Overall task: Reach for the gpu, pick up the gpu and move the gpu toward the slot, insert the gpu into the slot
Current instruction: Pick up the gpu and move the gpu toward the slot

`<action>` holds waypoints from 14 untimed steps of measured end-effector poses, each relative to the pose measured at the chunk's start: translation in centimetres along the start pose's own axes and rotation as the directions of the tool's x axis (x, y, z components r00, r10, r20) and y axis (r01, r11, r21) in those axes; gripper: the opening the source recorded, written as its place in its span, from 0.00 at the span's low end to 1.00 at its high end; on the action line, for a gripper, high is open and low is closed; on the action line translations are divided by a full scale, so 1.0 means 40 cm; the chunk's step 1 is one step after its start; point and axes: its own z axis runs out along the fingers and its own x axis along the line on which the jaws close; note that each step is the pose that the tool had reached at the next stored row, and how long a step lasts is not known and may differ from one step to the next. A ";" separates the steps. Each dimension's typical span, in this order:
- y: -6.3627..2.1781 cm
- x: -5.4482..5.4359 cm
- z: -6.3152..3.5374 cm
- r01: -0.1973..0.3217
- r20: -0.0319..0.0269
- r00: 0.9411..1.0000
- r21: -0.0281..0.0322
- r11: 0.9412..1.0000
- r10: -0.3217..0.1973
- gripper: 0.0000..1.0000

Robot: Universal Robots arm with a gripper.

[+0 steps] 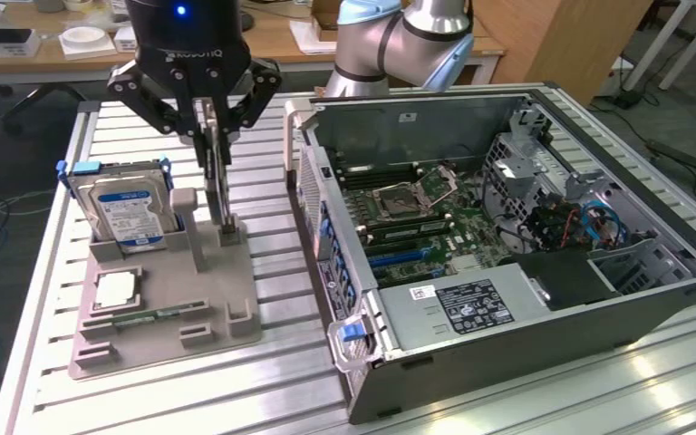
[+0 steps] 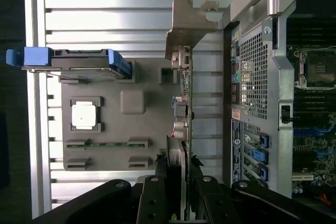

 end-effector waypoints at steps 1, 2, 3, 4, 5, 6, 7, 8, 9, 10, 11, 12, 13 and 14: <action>0.000 0.000 -0.002 0.000 0.000 1.000 0.000 1.000 0.000 0.26; 0.000 0.000 -0.005 0.000 0.000 1.000 0.000 1.000 0.000 0.26; 0.000 0.000 -0.006 0.000 0.000 1.000 0.000 1.000 0.000 0.26; 0.000 0.000 -0.008 0.000 0.000 1.000 0.000 1.000 0.000 0.26; 0.000 0.000 -0.011 0.000 0.000 1.000 0.000 1.000 0.000 0.26; 0.000 0.000 -0.012 -0.001 0.000 1.000 0.000 1.000 0.001 0.26; 0.001 0.000 -0.014 -0.001 0.000 1.000 0.000 1.000 0.001 0.26; 0.001 0.000 -0.014 -0.001 0.000 1.000 0.000 1.000 0.001 0.26; 0.001 0.000 -0.014 -0.001 0.000 1.000 0.000 1.000 0.001 0.26; 0.001 0.000 -0.014 -0.001 0.000 1.000 0.000 1.000 0.001 0.26; 0.001 0.000 -0.014 -0.001 0.000 1.000 0.000 1.000 0.001 0.26; 0.001 0.000 -0.015 -0.001 0.000 1.000 0.000 1.000 0.001 0.26; 0.001 0.000 -0.015 -0.001 0.000 1.000 0.000 1.000 0.001 0.26; 0.001 0.000 -0.015 -0.001 0.000 1.000 0.000 1.000 0.001 0.26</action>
